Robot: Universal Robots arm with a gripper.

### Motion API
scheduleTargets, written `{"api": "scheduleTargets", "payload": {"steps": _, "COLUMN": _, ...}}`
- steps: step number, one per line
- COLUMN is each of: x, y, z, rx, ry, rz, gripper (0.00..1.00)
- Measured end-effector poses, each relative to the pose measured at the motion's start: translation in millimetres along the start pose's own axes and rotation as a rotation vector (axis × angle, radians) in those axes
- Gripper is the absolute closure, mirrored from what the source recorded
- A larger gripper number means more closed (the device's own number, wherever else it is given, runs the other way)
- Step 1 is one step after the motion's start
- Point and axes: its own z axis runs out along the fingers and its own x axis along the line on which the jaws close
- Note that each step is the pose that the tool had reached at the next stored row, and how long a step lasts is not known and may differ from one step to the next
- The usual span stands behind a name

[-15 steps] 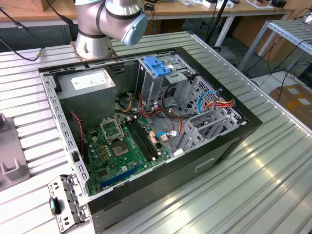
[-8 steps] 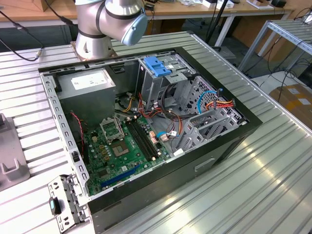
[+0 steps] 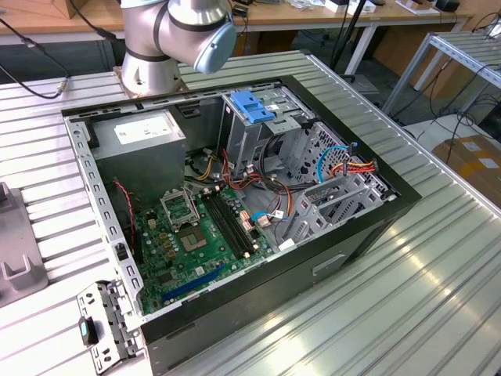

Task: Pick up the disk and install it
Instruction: 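Reach for the disk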

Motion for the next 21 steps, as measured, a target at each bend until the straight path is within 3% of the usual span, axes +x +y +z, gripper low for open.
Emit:
{"api": "scheduleTargets", "payload": {"steps": 10, "x": 2.9, "y": 0.5, "z": 1.3, "rx": -0.0002, "ry": 0.0008, "rz": 0.000, "gripper": 0.90}}
{"api": "scheduleTargets", "payload": {"steps": 11, "x": 2.9, "y": 0.5, "z": 1.4, "rx": 0.0004, "ry": 0.0075, "rz": 0.000, "gripper": 0.90}}
{"api": "scheduleTargets", "payload": {"steps": 13, "x": 2.9, "y": 0.5, "z": 1.9, "rx": 0.0024, "ry": 0.0327, "rz": 0.001, "gripper": 0.90}}
{"api": "scheduleTargets", "payload": {"steps": 15, "x": 2.9, "y": 0.4, "z": 2.7, "rx": 0.0049, "ry": 0.0651, "rz": 0.003, "gripper": 0.90}}
{"api": "scheduleTargets", "payload": {"steps": 21, "x": 2.9, "y": 0.4, "z": 2.7, "rx": 0.0056, "ry": 0.0739, "rz": 0.003, "gripper": 0.90}}
